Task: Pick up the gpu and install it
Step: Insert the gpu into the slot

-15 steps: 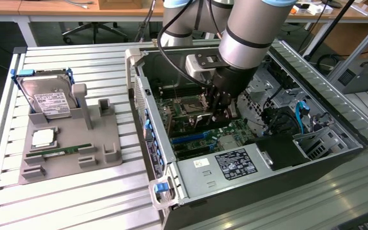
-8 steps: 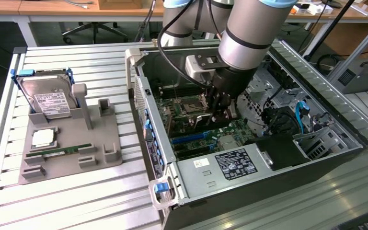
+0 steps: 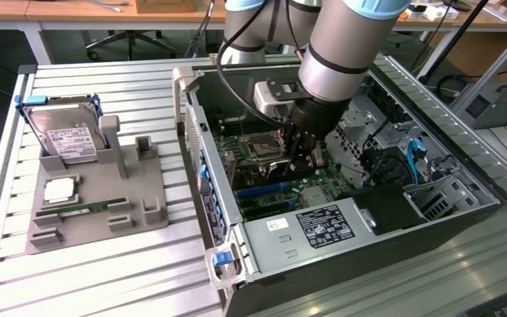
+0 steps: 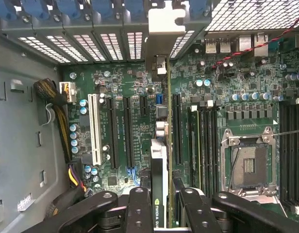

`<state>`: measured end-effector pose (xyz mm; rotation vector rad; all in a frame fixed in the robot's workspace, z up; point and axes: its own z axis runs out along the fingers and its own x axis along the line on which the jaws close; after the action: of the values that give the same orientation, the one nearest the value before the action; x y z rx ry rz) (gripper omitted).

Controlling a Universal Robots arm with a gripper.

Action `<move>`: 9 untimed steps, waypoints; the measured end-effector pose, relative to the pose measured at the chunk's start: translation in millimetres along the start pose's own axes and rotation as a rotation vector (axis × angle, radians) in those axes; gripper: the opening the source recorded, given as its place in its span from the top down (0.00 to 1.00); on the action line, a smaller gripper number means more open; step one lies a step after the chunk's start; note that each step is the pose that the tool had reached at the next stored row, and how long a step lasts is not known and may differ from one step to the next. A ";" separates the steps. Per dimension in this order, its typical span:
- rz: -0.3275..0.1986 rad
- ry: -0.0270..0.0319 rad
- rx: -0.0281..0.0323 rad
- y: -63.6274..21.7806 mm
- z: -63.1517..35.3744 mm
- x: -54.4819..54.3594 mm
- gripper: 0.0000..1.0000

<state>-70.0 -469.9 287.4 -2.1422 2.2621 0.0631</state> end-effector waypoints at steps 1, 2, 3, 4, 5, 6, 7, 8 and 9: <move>0.000 0.0000 0.0000 0.6 1.0 0.0 0.73; 0.000 -0.0001 0.0001 3.4 4.4 0.2 0.73; 0.000 -0.0001 0.0000 4.5 7.3 0.2 0.73; 0.000 -0.0001 0.0000 4.6 9.3 0.2 0.73; 0.000 0.0004 -0.0002 4.7 10.3 0.3 0.73; 0.000 0.0000 0.0000 4.8 10.8 0.3 0.73; 0.000 0.0000 0.0000 6.6 11.7 0.2 0.73; 0.000 -0.0002 0.0000 6.9 12.1 0.4 0.73; 0.000 -0.0002 0.0001 7.1 12.4 0.8 0.73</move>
<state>-77.3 -469.8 275.0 -2.1422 2.2618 0.0633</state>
